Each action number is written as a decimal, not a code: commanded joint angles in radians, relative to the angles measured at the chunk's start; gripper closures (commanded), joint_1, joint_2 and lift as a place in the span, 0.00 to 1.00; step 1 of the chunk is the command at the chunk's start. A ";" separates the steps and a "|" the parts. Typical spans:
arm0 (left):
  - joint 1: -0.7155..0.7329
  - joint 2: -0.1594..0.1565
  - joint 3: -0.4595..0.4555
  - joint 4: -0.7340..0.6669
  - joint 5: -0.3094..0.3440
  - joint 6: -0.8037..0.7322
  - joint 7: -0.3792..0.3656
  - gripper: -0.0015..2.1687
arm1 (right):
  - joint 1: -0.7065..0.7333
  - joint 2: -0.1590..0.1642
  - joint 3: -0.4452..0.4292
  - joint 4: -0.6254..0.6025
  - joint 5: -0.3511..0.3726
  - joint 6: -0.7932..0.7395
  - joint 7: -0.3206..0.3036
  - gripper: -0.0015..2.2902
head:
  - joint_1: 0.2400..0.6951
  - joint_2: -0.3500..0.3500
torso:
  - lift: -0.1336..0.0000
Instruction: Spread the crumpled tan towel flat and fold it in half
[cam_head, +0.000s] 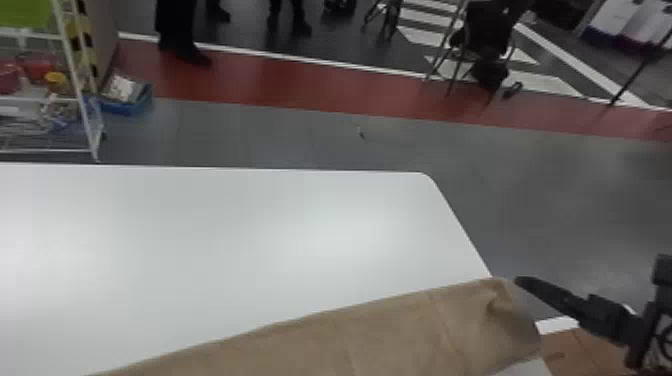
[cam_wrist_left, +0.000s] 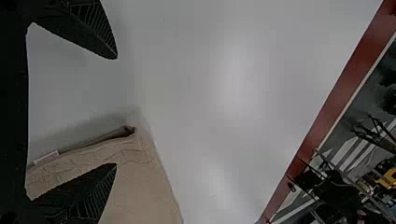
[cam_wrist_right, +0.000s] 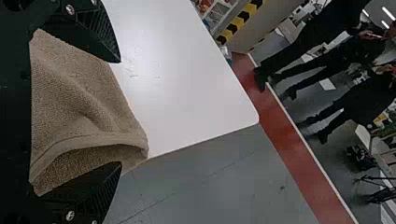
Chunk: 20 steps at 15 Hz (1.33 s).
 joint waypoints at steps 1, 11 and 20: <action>0.038 -0.013 -0.014 -0.040 0.020 0.005 -0.003 0.03 | 0.004 0.003 -0.005 -0.011 -0.007 0.005 0.000 0.05 | 1.00 0.00 | 0.08; 0.071 -0.010 -0.170 -0.049 -0.049 0.054 0.020 0.07 | 0.014 0.006 -0.023 -0.003 -0.038 0.021 0.005 0.05 | 1.00 0.00 | 0.08; 0.072 0.005 -0.282 -0.034 -0.149 0.030 0.018 0.73 | 0.011 0.001 -0.032 0.022 -0.053 0.021 0.006 0.05 | 1.00 0.00 | 0.08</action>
